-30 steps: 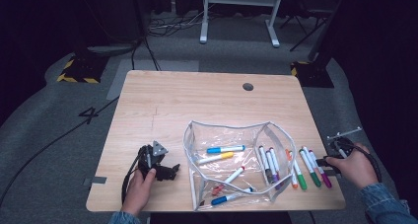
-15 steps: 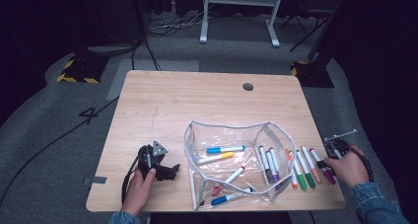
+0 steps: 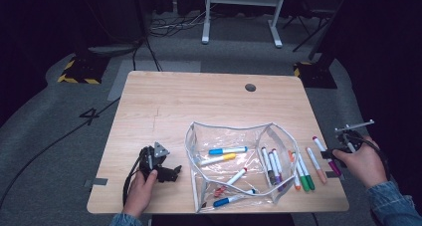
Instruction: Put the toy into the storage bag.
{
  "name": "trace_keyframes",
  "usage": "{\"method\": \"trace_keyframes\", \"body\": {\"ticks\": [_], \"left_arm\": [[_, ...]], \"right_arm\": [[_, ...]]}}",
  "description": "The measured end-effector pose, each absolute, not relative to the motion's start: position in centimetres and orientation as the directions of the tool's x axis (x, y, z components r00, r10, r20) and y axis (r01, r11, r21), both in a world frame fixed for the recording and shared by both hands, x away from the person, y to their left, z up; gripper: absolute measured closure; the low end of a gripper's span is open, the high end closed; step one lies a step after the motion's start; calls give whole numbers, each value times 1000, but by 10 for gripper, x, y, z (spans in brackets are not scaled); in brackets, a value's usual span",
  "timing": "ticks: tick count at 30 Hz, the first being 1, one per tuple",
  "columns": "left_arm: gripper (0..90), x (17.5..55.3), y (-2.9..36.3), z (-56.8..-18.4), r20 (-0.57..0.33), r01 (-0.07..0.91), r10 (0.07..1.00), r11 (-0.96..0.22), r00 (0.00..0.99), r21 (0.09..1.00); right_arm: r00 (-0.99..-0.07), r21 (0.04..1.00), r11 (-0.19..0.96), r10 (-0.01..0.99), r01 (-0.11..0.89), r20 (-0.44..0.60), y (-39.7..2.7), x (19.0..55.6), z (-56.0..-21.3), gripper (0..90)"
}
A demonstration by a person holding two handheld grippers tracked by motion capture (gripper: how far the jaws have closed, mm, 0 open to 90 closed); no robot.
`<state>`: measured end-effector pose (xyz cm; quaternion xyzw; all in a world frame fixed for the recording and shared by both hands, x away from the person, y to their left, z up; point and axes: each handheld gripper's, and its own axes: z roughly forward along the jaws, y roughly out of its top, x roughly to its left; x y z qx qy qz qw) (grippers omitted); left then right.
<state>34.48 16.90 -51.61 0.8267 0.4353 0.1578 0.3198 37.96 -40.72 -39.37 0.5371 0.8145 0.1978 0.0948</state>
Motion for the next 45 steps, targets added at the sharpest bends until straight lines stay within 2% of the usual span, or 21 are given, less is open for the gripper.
{"method": "trace_keyframes", "body": {"ticks": [16,26,34,41,45], "left_arm": [[1,345,169,-516,-18,619,820,-416,571,666],[1,345,169,-516,-18,619,820,-417,572,666],[1,345,169,-516,-18,618,820,-416,571,666],[1,345,169,-516,-16,618,820,-417,572,667],[0,345,169,-516,-17,618,820,-417,572,666]], "right_arm": [[-623,533,511,781,674,40,-344,355,-307,771],[-760,535,640,650,551,5,-290,338,-272,771],[-848,516,730,530,447,-15,-242,328,-258,771],[-896,495,779,444,385,-2,-210,326,-260,771],[-933,466,825,361,319,0,-193,323,-264,770]]}}
